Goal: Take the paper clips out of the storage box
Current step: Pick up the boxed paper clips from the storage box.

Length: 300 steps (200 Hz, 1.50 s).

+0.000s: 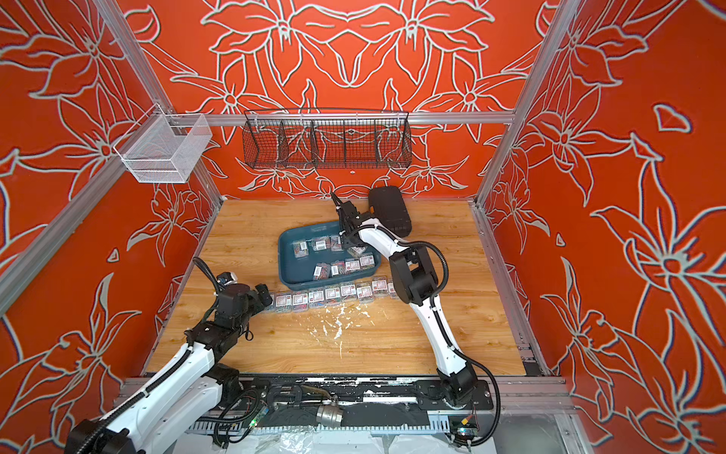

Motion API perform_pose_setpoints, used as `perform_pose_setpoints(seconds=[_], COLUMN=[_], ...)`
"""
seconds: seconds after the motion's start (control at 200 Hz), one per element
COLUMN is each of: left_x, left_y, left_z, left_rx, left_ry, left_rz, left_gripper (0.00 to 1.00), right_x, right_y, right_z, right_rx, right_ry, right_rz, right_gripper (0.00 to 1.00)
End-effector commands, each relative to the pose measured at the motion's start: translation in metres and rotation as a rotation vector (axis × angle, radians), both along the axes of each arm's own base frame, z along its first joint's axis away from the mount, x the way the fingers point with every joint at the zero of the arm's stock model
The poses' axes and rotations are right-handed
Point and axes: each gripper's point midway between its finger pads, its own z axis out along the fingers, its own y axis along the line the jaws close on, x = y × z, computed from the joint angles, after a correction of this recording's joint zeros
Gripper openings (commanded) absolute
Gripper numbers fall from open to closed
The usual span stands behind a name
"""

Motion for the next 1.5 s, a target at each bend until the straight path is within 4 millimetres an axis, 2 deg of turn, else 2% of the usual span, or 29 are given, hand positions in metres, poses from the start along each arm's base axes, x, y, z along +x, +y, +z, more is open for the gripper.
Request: perform_pose_setpoints(seconds=[0.0,0.07,0.245,0.425,0.625,0.936,1.126,1.251,1.331,1.496], left_x=[0.005,0.005,0.005,0.005,0.005,0.005,0.005,0.005,0.005,0.005], left_y=[-0.002,-0.002,-0.002,-0.003,-0.003,-0.003,-0.002,-0.003,-0.002,-0.003], left_z=[0.014,0.014,0.014,0.014,0.014,0.014,0.014,0.014,0.014,0.014], left_rx=[-0.007,-0.009,-0.01,-0.01,-0.012,-0.011,-0.011,-0.01,-0.01,-0.012], left_ry=[-0.04,-0.041,-0.042,-0.043,-0.046,-0.048,-0.048,-0.047,-0.047,-0.048], left_rz=[-0.003,-0.004,-0.006,-0.011,-0.009,-0.009,-0.008,-0.009,-0.009,-0.008], left_gripper=[0.97,0.97,0.97,0.97,0.97,0.97,0.97,0.97,0.97,0.97], right_x=[-0.007,-0.015,-0.042,-0.054,-0.048,-0.031,-0.025,-0.025,-0.025,-0.021], right_y=[-0.005,-0.004,-0.013,0.005,0.008,0.013,0.008,0.003,0.001,-0.004], right_z=[0.042,0.044,0.029,0.007,-0.017,-0.027,-0.03,-0.026,-0.024,-0.023], right_rx=[0.012,0.034,0.136,0.269,0.25,0.219,0.157,0.129,0.116,0.071], right_ry=[-0.05,-0.047,-0.017,0.042,0.074,0.066,0.061,0.046,0.037,0.025], right_rz=[-0.056,-0.085,-0.226,-0.235,-0.269,-0.276,-0.266,-0.261,-0.245,-0.233], right_gripper=[0.8,0.78,0.73,0.73,0.73,0.74,0.62,0.58,0.59,0.68])
